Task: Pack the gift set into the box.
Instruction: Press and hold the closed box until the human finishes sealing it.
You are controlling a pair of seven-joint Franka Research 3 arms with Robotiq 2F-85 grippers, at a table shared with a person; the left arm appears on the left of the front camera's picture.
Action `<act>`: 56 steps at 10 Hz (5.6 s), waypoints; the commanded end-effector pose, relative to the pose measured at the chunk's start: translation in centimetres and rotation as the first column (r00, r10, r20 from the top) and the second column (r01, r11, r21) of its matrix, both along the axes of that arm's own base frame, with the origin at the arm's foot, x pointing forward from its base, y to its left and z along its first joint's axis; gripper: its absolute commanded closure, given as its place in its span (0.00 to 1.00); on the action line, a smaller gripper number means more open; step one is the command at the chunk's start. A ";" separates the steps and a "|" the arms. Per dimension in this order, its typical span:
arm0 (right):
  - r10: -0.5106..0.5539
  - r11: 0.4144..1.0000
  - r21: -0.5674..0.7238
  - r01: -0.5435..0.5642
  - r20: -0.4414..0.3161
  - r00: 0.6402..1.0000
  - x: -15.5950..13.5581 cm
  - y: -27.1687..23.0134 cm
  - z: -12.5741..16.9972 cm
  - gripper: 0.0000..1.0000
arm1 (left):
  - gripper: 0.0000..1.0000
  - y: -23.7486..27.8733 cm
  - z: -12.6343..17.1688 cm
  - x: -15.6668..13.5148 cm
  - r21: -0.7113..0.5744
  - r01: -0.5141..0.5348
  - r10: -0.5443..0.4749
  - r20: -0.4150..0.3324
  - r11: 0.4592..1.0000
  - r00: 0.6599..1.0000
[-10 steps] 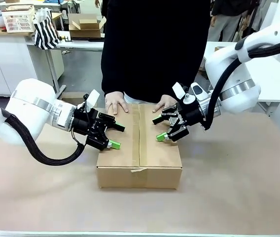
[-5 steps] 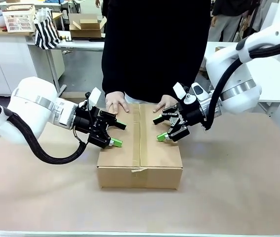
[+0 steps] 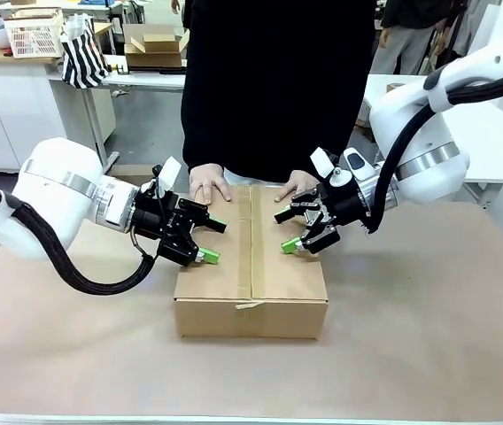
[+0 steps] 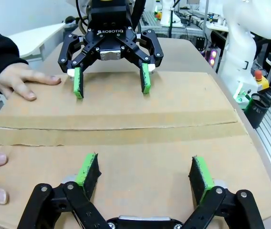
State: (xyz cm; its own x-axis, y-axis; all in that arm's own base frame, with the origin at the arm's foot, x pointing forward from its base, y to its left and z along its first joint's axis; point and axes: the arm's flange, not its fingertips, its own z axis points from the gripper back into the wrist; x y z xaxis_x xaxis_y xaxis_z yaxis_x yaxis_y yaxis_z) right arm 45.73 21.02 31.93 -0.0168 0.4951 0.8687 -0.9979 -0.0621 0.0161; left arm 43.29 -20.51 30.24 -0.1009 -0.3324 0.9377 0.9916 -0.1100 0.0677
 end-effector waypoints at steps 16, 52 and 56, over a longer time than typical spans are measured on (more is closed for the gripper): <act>-0.002 1.000 -0.010 0.002 -0.003 1.000 0.0 0.0 -0.5 0.00 | 0.00 0.2 -0.4 -0.1 0.006 0.013 -0.013 -0.007 1.000 1.000; -0.002 1.000 -0.010 0.002 -0.003 1.000 0.0 0.0 -0.5 0.00 | 0.00 0.2 -0.4 -0.1 0.006 0.013 -0.013 -0.007 1.000 1.000; -0.002 1.000 -0.010 0.002 -0.003 1.000 0.0 0.0 -0.5 0.00 | 0.00 0.2 -0.4 -0.1 0.006 0.013 -0.013 -0.007 1.000 1.000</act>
State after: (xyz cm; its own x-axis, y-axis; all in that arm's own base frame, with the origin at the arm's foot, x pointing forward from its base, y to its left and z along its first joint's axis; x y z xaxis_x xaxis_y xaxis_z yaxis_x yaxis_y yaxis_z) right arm 45.73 21.01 31.93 -0.0166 0.4946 0.8690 -0.9979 -0.0622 0.0163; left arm 43.29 -20.49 30.26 -0.1005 -0.3305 0.9384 0.9916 -0.1106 0.0672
